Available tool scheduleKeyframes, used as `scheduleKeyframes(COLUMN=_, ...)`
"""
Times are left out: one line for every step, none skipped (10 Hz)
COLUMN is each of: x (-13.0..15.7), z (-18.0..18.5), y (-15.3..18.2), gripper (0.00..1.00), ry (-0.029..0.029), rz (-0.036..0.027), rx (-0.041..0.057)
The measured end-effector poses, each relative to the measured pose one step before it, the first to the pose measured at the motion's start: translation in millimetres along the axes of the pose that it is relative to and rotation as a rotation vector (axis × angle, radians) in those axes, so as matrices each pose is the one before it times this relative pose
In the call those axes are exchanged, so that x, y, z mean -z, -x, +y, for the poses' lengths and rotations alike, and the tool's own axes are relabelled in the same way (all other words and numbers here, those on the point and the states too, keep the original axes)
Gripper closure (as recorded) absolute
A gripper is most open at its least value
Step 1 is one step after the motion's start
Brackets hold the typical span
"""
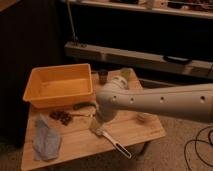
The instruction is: Wipe tray with brush
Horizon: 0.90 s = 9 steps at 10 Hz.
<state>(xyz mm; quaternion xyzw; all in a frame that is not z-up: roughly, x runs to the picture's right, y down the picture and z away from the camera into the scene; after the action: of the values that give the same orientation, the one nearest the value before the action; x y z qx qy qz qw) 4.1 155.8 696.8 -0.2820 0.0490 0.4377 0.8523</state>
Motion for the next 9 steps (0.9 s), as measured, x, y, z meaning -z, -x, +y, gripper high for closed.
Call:
scheduleKeyframes(x=4.24, z=-21.11, y=-20.49, gripper=0.2, ry=-0.02016, rz=-0.03557, rx=-0.01997)
scheduleKeyframes(x=0.67, z=-19.42, y=-16.81, gripper=0.2, ry=-0.0138, rz=-0.02344, rx=-0.01604)
scheduleKeyframes(x=-3.79, z=-11.46, y=-10.45, gripper=0.2, ry=-0.00009, rz=-0.00371, rx=-0.01654)
scheduleKeyframes(x=-13.45, z=-14.16, y=-14.5, gripper=0.2, ry=0.00584, rz=0.02374, rx=-0.03278)
scheduleKeyframes(x=-11.84, z=-3.02, y=-8.15, gripper=0.2, ry=0.01398, rz=0.01879, rx=-0.01646)
scheduleKeyframes(x=-11.19, z=-1.92, y=-9.41, gripper=0.2, ry=0.01342, rz=0.01744, rx=-0.01257)
scheduleKeyframes(x=-12.04, z=-1.6, y=-10.54, gripper=0.2, ry=0.01437, rz=0.0167, rx=-0.00866)
scheduleKeyframes(x=-12.81, z=-0.13, y=-10.95, gripper=0.2, ry=0.01284, rz=0.01935, rx=-0.00209)
scheduleKeyframes(x=-6.68, z=3.99, y=-4.23, gripper=0.2, ry=0.00591, rz=0.0108, rx=0.00836)
